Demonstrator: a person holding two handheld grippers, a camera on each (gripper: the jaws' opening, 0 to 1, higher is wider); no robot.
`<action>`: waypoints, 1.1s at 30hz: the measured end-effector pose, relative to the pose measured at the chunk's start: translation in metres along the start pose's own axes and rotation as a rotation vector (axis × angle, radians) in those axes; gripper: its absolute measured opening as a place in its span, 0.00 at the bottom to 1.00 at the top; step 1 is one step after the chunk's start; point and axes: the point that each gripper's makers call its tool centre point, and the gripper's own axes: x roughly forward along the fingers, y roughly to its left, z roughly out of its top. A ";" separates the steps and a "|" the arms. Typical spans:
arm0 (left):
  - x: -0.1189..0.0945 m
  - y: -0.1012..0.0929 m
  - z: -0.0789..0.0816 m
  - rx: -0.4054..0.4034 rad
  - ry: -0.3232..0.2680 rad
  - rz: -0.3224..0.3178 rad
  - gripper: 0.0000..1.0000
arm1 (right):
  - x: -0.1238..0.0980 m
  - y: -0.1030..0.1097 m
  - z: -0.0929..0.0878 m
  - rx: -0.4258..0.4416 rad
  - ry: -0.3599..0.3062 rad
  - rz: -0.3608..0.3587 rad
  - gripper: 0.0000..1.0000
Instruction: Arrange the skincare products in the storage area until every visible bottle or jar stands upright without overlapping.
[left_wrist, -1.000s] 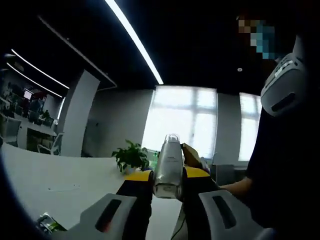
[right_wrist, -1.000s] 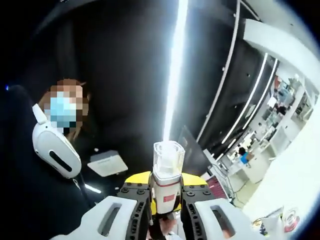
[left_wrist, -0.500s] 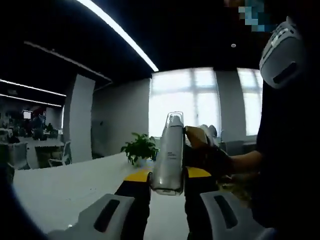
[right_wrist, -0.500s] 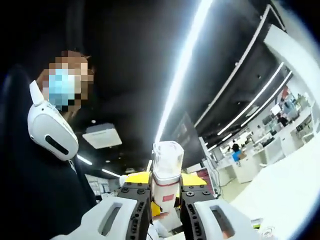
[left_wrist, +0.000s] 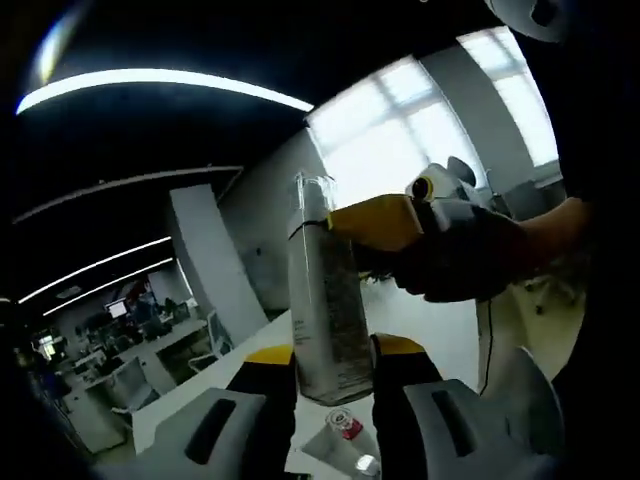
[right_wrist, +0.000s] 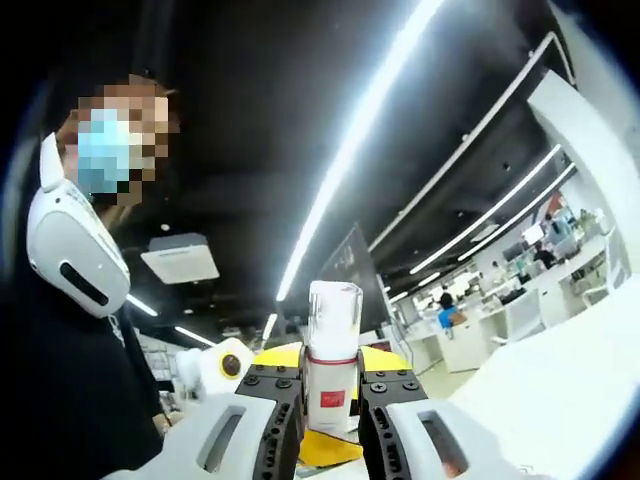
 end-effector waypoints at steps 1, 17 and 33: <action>0.001 0.003 -0.001 0.031 0.019 0.027 0.31 | 0.003 -0.001 -0.002 -0.023 0.017 -0.038 0.09; 0.000 0.024 -0.009 -0.039 0.084 0.164 0.29 | 0.029 0.003 -0.020 -0.353 0.160 -0.206 0.09; -0.001 0.000 -0.015 -0.438 0.020 -0.093 0.24 | 0.024 0.007 -0.024 -0.316 0.225 -0.081 0.12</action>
